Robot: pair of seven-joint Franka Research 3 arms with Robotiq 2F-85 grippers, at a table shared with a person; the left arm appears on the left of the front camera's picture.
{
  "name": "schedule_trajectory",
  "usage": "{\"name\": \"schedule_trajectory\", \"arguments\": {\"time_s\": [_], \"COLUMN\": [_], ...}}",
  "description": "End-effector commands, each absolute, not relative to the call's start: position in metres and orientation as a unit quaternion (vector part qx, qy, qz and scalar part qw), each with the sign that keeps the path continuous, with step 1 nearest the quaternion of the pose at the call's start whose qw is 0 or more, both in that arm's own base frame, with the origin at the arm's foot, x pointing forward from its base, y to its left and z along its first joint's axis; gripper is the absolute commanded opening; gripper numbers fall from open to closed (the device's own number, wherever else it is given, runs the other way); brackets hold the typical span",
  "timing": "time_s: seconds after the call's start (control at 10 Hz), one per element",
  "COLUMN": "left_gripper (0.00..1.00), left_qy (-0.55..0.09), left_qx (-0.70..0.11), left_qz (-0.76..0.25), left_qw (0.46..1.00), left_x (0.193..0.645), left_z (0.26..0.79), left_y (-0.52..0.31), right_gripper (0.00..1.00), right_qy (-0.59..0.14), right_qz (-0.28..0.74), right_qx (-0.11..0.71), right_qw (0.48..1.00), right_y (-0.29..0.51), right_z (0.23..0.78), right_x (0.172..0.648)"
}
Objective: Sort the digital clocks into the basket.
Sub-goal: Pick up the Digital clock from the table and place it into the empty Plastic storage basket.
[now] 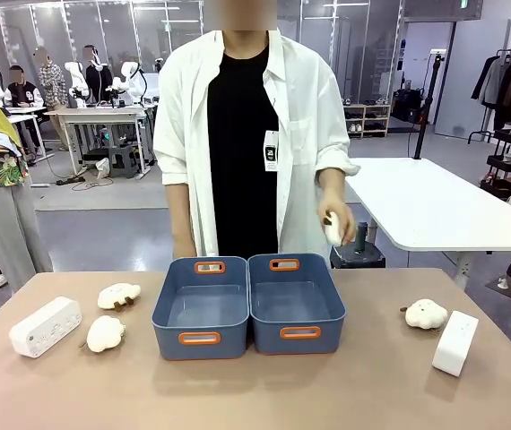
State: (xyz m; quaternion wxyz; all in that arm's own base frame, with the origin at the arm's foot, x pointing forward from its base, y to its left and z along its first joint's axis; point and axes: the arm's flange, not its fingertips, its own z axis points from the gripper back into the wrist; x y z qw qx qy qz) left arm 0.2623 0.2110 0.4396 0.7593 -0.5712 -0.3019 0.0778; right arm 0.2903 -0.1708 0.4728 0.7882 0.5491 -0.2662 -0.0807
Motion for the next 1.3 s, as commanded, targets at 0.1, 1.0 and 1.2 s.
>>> {"name": "schedule_trajectory", "arguments": {"time_s": [0.1, 1.0, 1.2], "left_gripper": [1.00, 1.00, 1.00], "left_qy": [-0.302, -0.302, -0.306], "left_qx": [-0.574, -0.574, -0.511], "left_qz": [0.071, 0.071, 0.027], "left_qw": [0.758, 0.758, 0.802], "left_x": [0.259, 0.259, 0.267], "left_z": [0.440, 0.440, 0.474], "left_y": [0.213, 0.213, 0.201], "right_gripper": [1.00, 1.00, 1.00], "right_qy": [-0.261, -0.261, -0.261], "right_qz": [-0.082, -0.082, -0.082], "right_qx": [0.547, 0.547, 0.547], "right_qw": [0.791, 0.791, 0.791], "right_y": [-0.171, -0.171, -0.171], "right_z": [0.476, 0.476, 0.476], "right_x": [0.288, 0.288, 0.288]}}
